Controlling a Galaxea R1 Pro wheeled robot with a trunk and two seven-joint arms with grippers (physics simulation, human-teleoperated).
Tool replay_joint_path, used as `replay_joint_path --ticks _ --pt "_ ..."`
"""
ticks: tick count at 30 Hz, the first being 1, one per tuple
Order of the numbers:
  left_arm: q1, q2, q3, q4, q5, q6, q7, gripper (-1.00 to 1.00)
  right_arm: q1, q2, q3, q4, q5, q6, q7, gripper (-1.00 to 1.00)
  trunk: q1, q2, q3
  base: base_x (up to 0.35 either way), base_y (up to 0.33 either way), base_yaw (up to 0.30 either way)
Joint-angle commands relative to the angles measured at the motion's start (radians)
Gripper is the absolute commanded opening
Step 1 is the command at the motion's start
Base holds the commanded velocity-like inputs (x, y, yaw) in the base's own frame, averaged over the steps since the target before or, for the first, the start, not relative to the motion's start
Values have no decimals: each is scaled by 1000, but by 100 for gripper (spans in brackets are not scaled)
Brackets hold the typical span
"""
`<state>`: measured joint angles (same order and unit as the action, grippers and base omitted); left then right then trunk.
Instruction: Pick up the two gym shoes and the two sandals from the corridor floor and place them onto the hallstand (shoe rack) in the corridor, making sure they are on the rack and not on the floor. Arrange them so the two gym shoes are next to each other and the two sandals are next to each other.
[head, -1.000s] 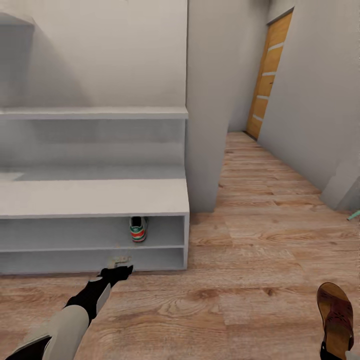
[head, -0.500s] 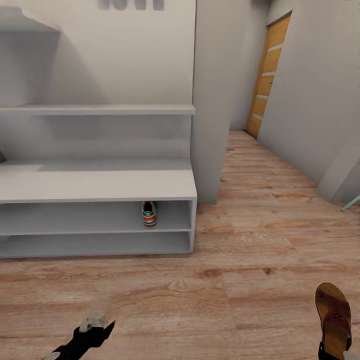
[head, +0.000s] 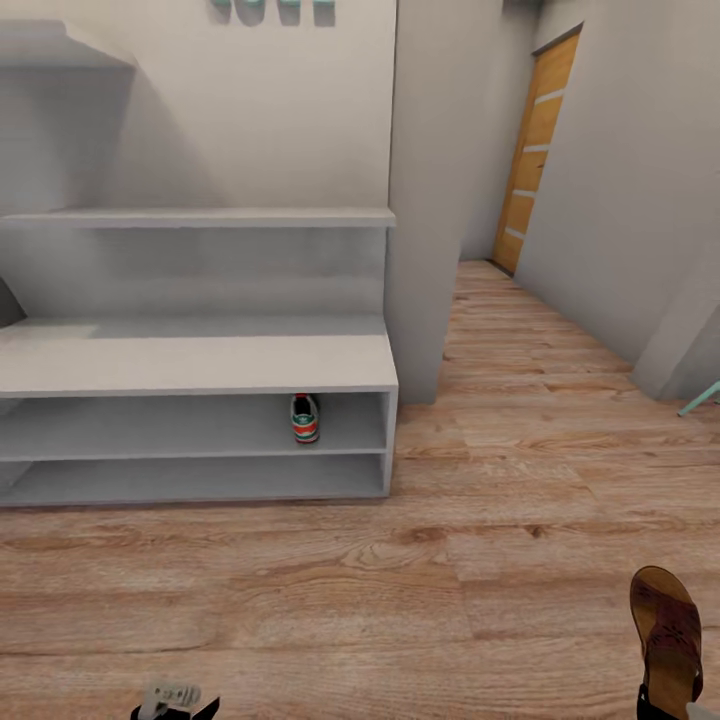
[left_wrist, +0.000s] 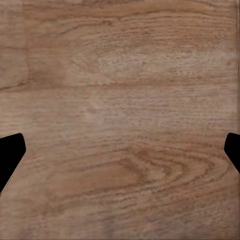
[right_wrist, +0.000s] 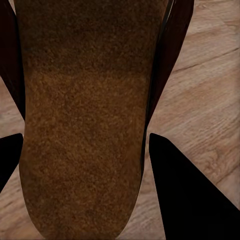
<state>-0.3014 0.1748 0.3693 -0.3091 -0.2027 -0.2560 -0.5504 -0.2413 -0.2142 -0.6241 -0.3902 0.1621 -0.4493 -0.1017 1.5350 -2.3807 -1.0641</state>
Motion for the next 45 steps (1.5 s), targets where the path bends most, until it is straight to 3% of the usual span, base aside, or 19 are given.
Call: replay_joint_path --ticks 1,5,7,8,13,45 --pt "3 0 9 4 -9 -29 -4 100 -1 1 -4 0 8 -3 -3 -100 0 0 -1 -6 2 0" --pt "11 0 20 20 13 -67 -2 100 -1 4 -5 -2 8 -3 -3 -100 0 0 -1 -3 1 0" --pt "13 1 40 33 44 -83 -3 100 -1 13 -5 -3 8 -4 -4 -100 0 0 -1 -1 1 0" --pt "16 2 60 42 82 -93 -7 100 -1 31 -5 -4 9 -4 -4 -100 0 0 -1 0 0 0" --pt "17 3 71 47 109 -99 -11 100 -1 56 -5 -4 11 -5 -4 -100 0 0 -1 0 13 0" --pt "33 5 76 47 118 -101 -14 100 -1 62 -3 5 13 -5 -4 -100 0 0 -1 -126 287 0"
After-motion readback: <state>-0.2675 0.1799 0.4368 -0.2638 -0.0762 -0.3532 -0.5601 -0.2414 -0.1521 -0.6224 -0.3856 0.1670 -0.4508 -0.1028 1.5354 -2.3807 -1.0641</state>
